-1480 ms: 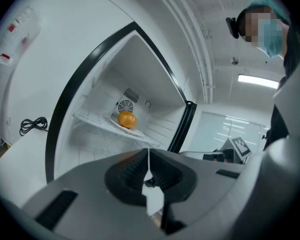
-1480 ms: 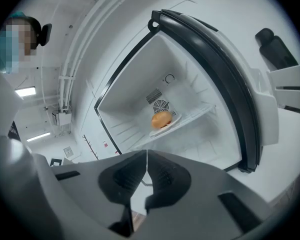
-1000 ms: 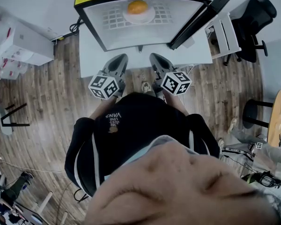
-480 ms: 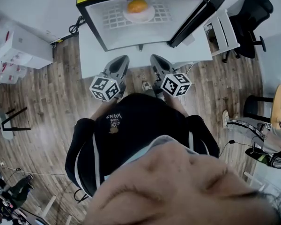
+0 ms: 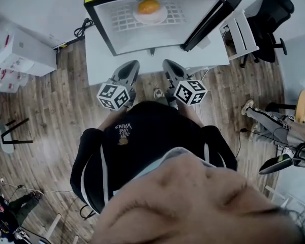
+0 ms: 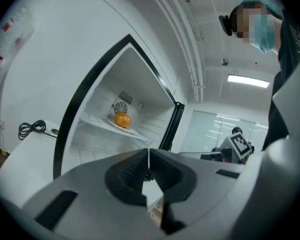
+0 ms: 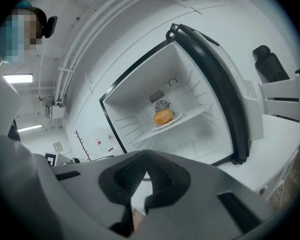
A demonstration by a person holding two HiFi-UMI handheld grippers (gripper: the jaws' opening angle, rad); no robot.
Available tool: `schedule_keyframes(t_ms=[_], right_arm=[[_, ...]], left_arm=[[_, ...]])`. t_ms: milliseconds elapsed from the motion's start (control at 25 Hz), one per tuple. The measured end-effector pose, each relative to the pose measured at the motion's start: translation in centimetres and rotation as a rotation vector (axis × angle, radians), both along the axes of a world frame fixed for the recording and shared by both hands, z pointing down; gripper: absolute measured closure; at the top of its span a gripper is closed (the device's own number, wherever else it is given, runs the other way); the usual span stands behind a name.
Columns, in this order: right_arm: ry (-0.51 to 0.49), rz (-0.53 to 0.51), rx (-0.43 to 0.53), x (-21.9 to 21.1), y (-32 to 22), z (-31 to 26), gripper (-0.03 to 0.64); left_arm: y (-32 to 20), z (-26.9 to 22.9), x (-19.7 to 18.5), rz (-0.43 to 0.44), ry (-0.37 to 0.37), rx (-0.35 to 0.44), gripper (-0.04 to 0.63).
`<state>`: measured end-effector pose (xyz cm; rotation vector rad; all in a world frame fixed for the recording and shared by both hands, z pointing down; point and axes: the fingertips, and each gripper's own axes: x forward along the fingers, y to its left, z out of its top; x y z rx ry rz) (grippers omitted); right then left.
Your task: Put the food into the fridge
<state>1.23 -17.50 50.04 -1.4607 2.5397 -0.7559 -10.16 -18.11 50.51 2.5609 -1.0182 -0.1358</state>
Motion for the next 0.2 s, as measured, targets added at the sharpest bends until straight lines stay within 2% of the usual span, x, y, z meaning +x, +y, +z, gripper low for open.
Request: schedule_keyframes(t_ms=[200], right_arm=[[-0.001,0.002,0.002,0.07,0.37,-0.04,0.604]], left_arm=[[0.4,0.15,0.18,0.003,0.004,-0.008,0.574]])
